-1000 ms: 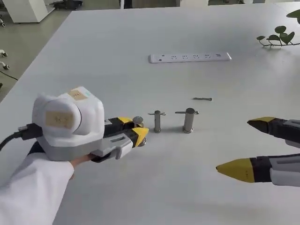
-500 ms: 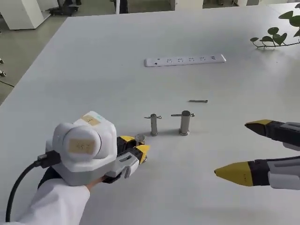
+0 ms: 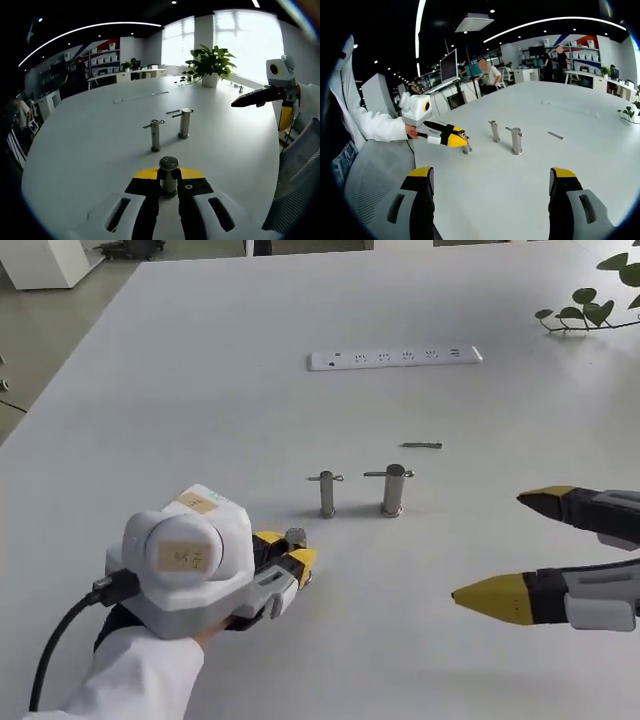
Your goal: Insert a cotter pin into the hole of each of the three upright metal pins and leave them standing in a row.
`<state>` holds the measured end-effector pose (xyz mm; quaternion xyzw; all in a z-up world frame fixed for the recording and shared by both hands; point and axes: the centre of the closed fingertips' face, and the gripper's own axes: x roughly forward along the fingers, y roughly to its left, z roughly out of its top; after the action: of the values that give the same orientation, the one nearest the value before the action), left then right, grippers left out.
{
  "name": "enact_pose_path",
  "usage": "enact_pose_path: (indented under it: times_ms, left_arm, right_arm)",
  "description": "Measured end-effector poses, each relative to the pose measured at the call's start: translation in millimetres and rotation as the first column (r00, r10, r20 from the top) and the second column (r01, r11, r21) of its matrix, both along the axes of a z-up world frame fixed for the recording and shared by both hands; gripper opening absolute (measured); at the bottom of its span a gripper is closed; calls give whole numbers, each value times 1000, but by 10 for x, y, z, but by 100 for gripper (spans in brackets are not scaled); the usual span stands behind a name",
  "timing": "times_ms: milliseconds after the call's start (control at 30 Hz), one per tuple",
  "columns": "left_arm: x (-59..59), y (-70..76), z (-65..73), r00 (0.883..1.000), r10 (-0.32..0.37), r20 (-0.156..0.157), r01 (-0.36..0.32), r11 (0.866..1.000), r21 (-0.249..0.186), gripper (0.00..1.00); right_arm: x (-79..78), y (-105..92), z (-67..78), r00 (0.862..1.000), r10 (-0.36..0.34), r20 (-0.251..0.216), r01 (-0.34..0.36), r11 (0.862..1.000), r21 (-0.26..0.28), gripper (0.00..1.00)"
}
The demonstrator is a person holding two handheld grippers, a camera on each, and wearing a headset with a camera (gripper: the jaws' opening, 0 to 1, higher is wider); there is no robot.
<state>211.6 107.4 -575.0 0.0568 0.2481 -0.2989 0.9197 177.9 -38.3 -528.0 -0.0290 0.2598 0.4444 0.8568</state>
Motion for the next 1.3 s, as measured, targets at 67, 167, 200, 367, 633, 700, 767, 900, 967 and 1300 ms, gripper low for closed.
enact_pose_path:
  times_ms: [67,167,200,367,633,700,767,900,967,1300]
  left_arm:
    - [-18,-13,-3,1000,-4,-3,4,1000,0,11]
    - [-19,-25,-10,1000,-7,7,7,1000,10,11]
    - [-20,-26,-11,1000,-5,7,5,1000,11,11]
    - [-27,-20,-8,1000,11,0,-11,1000,3,11]
    - [-38,-14,-1,1000,19,-9,-19,1000,1,12]
    - [-54,-14,11,999,21,-34,-21,1000,-9,14]
    - [-71,-36,40,999,7,-43,-7,1000,0,18]
    - [-96,-88,121,999,-16,-48,16,1000,-16,34]
    - [-108,-118,169,998,-20,-62,16,998,-63,41]
    - [-378,-78,217,987,-106,-118,93,989,-113,85]
  right_arm:
    - [-3,-1,1,1000,0,0,0,1000,0,94]
    - [13,-14,-8,1000,-7,-4,7,1000,-2,93]
    - [18,-15,-4,1000,-10,-4,10,1000,0,93]
    - [43,6,22,1000,-13,5,13,1000,11,94]
    - [23,24,13,1000,-6,-1,6,1000,11,94]
    - [25,14,16,1000,-6,0,6,1000,10,94]
    - [29,0,18,1000,-9,0,9,1000,10,94]
    - [57,-46,12,1000,-18,-1,18,1000,0,94]
    - [74,-68,24,1000,-22,0,22,1000,-2,94]
    - [159,-223,94,999,-32,7,32,999,-35,93]
